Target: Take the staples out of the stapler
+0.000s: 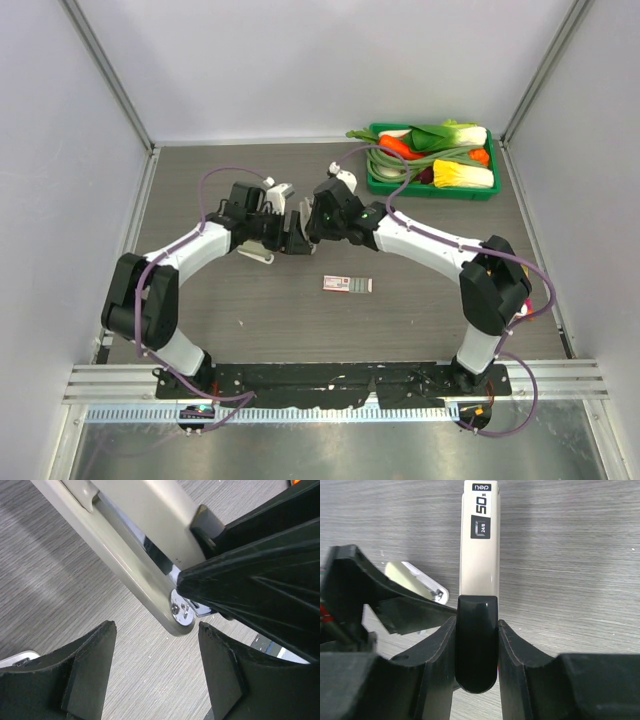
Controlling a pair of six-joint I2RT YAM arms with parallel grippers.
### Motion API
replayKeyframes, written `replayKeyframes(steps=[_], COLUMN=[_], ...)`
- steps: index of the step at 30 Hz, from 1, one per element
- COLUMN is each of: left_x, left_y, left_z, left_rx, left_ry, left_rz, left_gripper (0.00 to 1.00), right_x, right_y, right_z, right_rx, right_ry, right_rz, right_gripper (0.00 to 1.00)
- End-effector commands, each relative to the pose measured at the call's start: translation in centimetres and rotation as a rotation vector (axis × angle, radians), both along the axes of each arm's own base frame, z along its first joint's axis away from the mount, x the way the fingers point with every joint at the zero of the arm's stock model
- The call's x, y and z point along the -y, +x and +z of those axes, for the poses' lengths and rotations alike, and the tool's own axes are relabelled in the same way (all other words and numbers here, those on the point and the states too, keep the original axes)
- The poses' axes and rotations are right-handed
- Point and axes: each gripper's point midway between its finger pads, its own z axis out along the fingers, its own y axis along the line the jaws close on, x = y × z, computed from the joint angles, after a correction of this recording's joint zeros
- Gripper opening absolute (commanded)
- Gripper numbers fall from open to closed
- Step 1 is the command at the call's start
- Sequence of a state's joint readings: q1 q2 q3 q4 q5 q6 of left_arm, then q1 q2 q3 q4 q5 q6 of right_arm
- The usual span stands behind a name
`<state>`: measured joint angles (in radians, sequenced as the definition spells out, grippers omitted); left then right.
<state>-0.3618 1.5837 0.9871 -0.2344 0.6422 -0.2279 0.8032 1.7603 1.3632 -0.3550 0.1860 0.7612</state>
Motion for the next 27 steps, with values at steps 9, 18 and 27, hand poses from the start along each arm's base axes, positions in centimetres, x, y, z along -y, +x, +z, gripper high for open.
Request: replayKeyframes(steps=[9,18,27], left_x=[1.2,1.0,0.0], left_y=[1.2,0.7,0.8], left_z=[1.8,1.9,2.0], left_rx=[0.095,0.161,0.269], left_ry=[-0.053,-0.039,0.035], left_rz=[-0.058,-0.128,-0.190], left_gripper=[0.68,0.37,0.25], right_x=[-2.7,-2.3,-2.6], right_y=[0.2,-0.5,-0.3], right_z=[7.4,7.1,7.1], right_rx=[0.098,0.089,0.081], right_ry=[0.290,0.296,0.303], right_rz=[0.000,-0.001,0.016], right_gripper=[0.01,0.01,0.01])
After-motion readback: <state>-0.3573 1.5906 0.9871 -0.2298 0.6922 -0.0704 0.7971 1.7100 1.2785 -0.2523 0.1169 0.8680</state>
